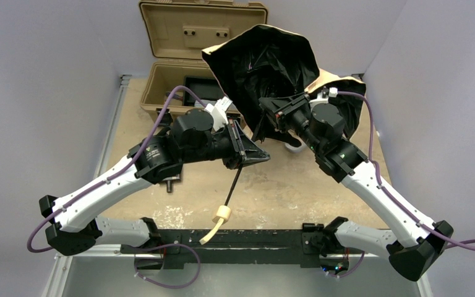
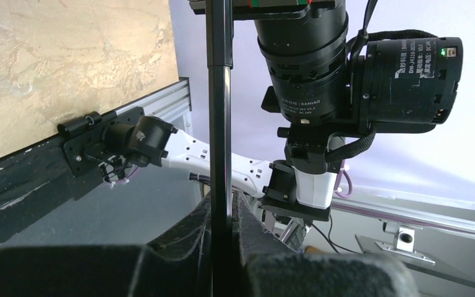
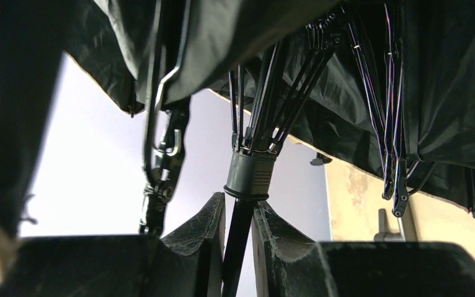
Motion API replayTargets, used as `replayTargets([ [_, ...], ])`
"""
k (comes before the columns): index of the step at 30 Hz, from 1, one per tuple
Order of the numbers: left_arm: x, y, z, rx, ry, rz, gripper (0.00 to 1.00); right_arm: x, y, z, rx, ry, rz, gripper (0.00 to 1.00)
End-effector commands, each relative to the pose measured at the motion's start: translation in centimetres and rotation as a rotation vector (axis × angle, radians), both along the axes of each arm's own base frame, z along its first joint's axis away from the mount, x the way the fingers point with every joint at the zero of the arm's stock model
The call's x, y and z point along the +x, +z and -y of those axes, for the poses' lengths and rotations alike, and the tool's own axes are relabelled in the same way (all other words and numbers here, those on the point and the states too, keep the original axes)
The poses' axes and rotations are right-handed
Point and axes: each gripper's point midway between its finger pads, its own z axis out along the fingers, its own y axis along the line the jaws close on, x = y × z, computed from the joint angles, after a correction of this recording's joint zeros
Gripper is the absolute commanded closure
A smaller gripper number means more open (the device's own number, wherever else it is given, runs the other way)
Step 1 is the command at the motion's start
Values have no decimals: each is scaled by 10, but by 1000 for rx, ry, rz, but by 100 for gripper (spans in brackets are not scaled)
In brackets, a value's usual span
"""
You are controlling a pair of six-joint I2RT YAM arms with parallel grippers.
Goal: Open the umbrella
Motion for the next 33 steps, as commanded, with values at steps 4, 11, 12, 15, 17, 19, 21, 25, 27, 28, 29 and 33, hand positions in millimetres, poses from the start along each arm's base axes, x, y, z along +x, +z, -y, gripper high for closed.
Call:
replayTargets([
  [4,-28,57,0,-113,-97,64,100,18,89,57,167,-278,165,83],
  [11,-55,48,-2,-74,-185,30,100,38,115,108,210,-437,255,86],
  [12,-59,46,-2,-67,-204,25,100,40,120,116,216,-461,276,86],
  [15,-71,36,-3,-29,-268,15,100,43,141,138,215,-538,353,89],
  [17,-76,28,-7,1,-289,15,100,47,154,149,198,-581,394,89],
  [19,-80,25,-12,20,-299,16,100,51,166,158,186,-616,423,92],
  [21,-84,23,-15,27,-309,14,100,55,176,169,189,-650,445,93],
  [25,-92,17,-17,43,-349,-3,100,67,183,190,224,-707,461,92],
  [27,-97,15,-18,54,-368,-9,100,72,191,204,229,-745,482,91],
  [28,-98,14,-19,57,-375,-11,100,76,194,209,222,-764,489,91],
  [29,-100,12,-20,64,-382,-17,100,78,199,215,213,-782,500,91],
  [33,-107,10,-25,78,-413,-24,100,90,212,238,190,-859,531,91],
])
